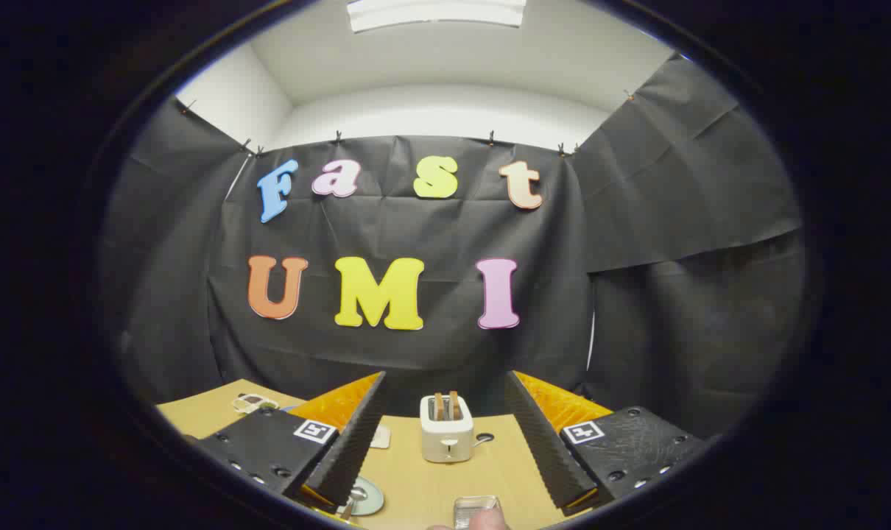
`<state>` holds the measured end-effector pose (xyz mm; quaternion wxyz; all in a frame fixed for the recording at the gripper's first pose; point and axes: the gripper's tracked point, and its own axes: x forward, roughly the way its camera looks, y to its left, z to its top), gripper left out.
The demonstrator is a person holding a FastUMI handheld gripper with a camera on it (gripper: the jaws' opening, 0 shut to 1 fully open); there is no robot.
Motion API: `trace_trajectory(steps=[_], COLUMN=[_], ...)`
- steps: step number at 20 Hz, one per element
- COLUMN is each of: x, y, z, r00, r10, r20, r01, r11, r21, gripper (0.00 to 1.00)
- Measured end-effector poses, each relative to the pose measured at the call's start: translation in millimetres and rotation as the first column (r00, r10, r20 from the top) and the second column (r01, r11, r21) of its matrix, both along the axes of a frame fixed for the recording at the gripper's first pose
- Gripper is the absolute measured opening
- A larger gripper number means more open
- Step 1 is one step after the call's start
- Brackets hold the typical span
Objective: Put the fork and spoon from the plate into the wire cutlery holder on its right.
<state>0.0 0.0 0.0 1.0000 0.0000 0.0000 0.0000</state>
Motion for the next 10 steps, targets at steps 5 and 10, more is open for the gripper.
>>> trace_trajectory(steps=[5,10], x=[2.3,6.6], y=[3.6,10.0], z=[0.2,4.6], r00=[1.0,1.0], r10=[0.007,0.025], r20=[-0.012,-0.006], r01=[-0.007,-0.025], r11=[1.0,0.999], r21=[0.011,0.022], gripper=[0.96,0.96])
